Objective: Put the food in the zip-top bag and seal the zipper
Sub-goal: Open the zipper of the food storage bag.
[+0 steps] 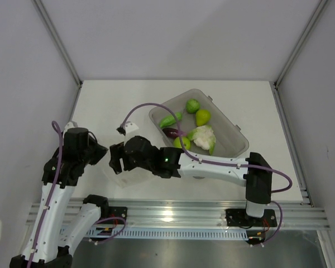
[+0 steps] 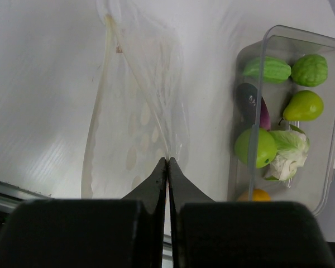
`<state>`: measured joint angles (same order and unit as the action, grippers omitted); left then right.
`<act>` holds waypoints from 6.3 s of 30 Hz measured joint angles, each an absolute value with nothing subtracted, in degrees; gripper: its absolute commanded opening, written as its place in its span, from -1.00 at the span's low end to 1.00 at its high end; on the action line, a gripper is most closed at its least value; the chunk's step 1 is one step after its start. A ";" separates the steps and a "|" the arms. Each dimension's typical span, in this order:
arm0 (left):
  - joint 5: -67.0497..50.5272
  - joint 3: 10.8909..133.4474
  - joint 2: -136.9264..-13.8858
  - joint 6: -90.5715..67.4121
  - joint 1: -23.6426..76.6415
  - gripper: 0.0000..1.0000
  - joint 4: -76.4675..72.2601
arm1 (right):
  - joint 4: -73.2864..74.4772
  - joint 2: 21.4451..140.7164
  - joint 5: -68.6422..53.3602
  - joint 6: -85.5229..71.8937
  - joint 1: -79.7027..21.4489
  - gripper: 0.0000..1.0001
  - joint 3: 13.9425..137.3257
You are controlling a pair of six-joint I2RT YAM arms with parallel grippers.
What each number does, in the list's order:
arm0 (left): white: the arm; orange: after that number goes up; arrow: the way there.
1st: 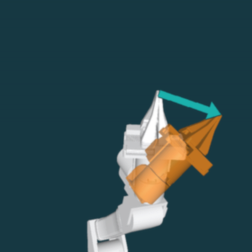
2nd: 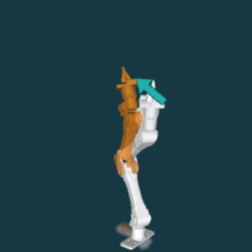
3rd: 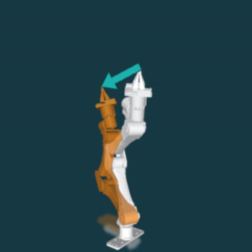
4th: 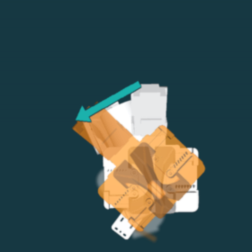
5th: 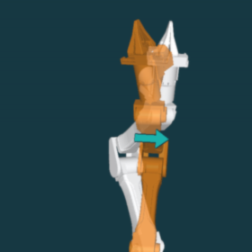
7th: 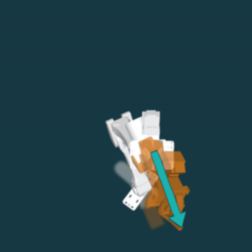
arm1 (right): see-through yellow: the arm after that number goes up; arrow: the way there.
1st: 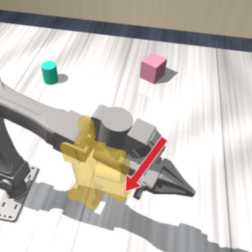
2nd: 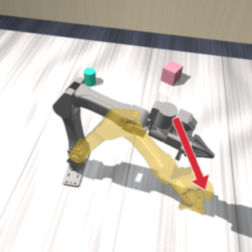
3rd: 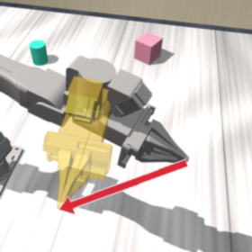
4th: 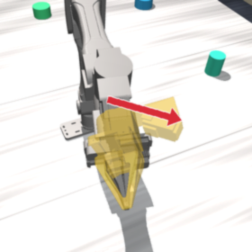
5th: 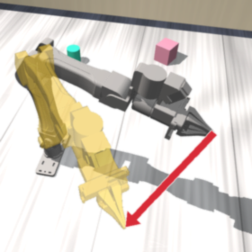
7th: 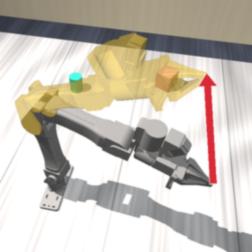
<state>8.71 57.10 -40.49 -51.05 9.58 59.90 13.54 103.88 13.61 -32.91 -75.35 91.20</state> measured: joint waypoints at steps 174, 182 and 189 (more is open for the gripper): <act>-13.39 50.68 -44.14 -22.46 10.00 -0.99 47.48 | 30.26 106.41 -0.62 -43.05 -58.02 -0.22 86.21; -15.16 50.65 -43.07 -22.72 10.00 -0.99 45.74 | 32.71 104.84 3.16 -39.22 -59.29 0.46 87.88; -15.49 50.65 -43.07 -23.11 10.00 -0.99 45.06 | 34.59 100.25 5.93 -37.21 -59.53 0.91 88.90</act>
<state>-15.49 50.65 -43.07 -23.11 10.00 45.06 34.59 100.25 5.93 -37.21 -59.53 88.90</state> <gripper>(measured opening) 0.008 0.851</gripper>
